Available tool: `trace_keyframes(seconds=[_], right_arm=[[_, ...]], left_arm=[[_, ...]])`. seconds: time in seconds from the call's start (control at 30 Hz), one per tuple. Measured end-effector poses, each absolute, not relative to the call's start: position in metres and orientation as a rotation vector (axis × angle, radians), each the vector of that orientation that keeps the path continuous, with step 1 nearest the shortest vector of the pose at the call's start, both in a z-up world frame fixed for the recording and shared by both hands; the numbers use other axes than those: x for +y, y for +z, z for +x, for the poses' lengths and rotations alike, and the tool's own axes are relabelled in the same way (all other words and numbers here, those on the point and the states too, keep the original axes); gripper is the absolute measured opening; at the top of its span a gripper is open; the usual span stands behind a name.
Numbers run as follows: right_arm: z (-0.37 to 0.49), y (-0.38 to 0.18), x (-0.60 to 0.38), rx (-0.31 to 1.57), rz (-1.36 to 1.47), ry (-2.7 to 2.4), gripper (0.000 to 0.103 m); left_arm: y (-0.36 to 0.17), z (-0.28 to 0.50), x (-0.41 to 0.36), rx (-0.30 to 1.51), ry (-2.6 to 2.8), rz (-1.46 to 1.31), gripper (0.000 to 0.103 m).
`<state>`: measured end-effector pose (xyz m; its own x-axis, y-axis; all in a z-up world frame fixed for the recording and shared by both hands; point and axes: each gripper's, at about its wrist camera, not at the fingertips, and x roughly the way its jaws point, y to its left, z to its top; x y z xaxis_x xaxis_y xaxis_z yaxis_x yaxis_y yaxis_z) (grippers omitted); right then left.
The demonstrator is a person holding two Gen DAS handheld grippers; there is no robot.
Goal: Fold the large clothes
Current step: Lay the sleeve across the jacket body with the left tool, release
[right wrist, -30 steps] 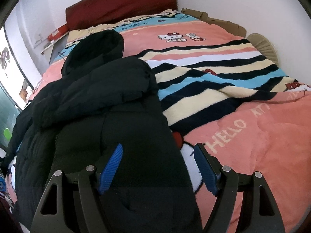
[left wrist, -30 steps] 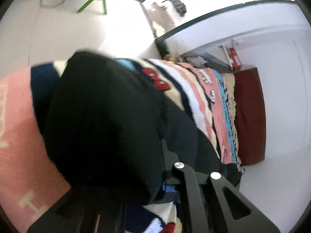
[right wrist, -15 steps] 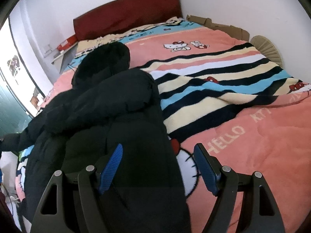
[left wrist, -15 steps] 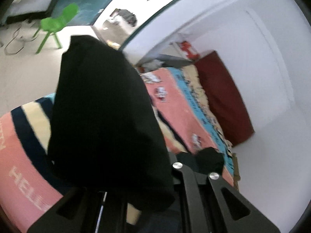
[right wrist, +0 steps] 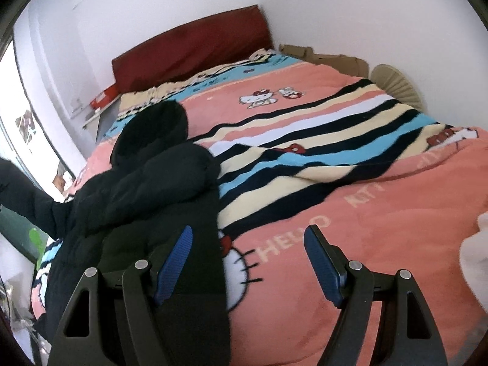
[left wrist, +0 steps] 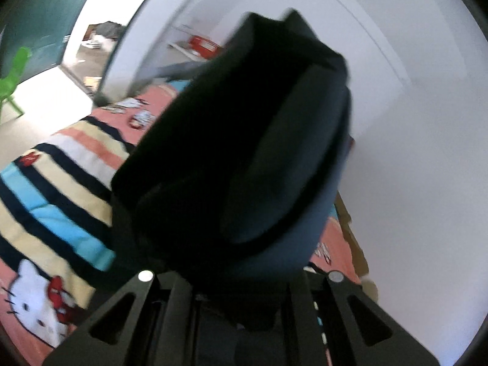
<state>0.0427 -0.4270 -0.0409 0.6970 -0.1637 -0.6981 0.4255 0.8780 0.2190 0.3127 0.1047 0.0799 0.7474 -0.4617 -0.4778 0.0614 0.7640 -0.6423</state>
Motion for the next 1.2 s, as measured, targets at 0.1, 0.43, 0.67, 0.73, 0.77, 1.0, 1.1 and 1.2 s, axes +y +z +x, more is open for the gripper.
trace_keyframes(seconds=[0.1, 0.43, 0.67, 0.73, 0.77, 1.0, 1.1, 1.2], right_arm=[[0.031, -0.038, -0.442, 0.711, 0.397, -0.358, 0.075], [-0.005, -0.034, -0.479, 0.658, 0.424, -0.436, 0.076], [-0.013, -0.055, -0.487, 0.69, 0.45, -0.458, 0.076], [-0.012, -0.061, -0.487, 0.705, 0.449, -0.463, 0.076], [-0.011, -0.063, -0.486, 0.71, 0.45, -0.463, 0.076], [-0.002, -0.073, -0.474, 0.752, 0.431, -0.445, 0.076], [0.002, -0.074, -0.467, 0.763, 0.422, -0.433, 0.076], [0.004, -0.072, -0.46, 0.766, 0.41, -0.42, 0.076]], left_arm=[[0.086, 0.317, 0.054, 0.7, -0.351, -0.59, 0.008], [0.03, 0.309, -0.109, 0.867, -0.404, -0.372, 0.008], [-0.056, 0.303, -0.185, 0.992, -0.39, -0.189, 0.008], [-0.081, 0.303, -0.201, 1.023, -0.376, -0.142, 0.009], [-0.09, 0.303, -0.205, 1.027, -0.376, -0.128, 0.01], [-0.118, 0.298, -0.216, 1.038, -0.44, -0.098, 0.041], [-0.11, 0.287, -0.214, 1.028, -0.45, -0.051, 0.046], [-0.1, 0.284, -0.21, 1.026, -0.47, -0.057, 0.048]])
